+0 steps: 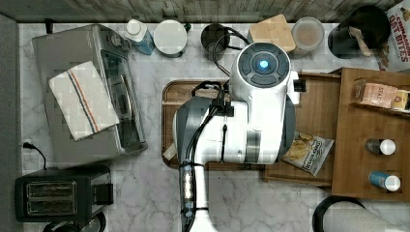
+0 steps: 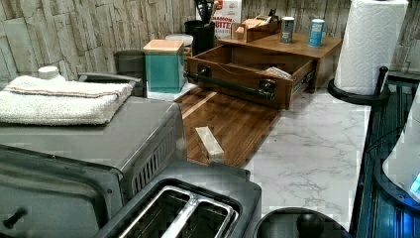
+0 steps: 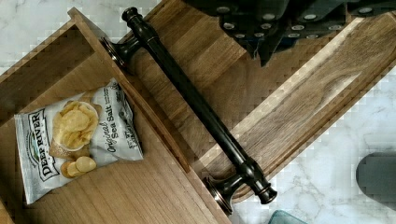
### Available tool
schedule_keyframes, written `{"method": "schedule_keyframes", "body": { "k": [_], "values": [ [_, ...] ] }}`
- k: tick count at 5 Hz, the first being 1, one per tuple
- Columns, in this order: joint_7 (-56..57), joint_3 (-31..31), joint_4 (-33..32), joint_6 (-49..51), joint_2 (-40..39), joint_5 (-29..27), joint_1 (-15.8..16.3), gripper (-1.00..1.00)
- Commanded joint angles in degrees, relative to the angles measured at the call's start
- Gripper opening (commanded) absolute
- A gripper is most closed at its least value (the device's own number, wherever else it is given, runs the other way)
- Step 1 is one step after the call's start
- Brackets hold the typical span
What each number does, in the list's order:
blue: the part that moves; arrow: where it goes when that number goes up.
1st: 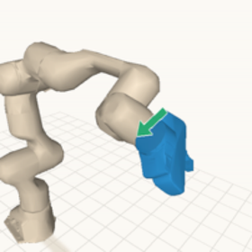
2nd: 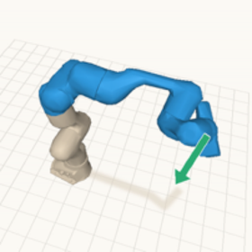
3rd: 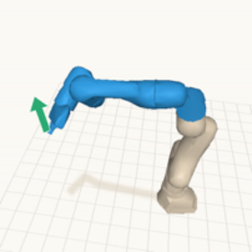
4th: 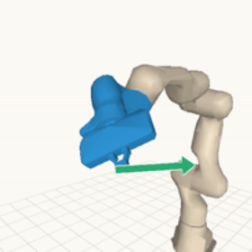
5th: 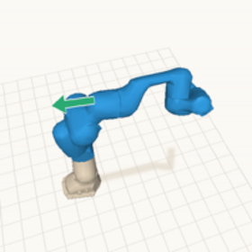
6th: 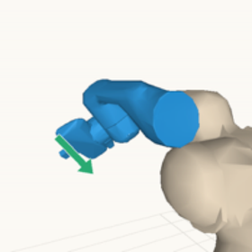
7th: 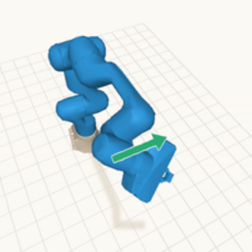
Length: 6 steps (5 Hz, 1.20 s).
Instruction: Close the drawer.
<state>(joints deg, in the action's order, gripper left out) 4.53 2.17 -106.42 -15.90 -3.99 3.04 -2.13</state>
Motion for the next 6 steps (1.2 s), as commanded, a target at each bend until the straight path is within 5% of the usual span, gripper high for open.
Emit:
{"method": "schedule_keyframes", "body": {
  "k": [1,3,6],
  "values": [
    [-0.01,0.06,-0.02,-0.01,-0.01,0.13,-0.11,-1.00],
    [9.97,-2.00,-7.20,-10.06,0.52,3.35,1.80,-1.00],
    [21.11,-3.14,-7.16,-15.40,-5.17,12.08,3.81,-1.00]
  ]
}}
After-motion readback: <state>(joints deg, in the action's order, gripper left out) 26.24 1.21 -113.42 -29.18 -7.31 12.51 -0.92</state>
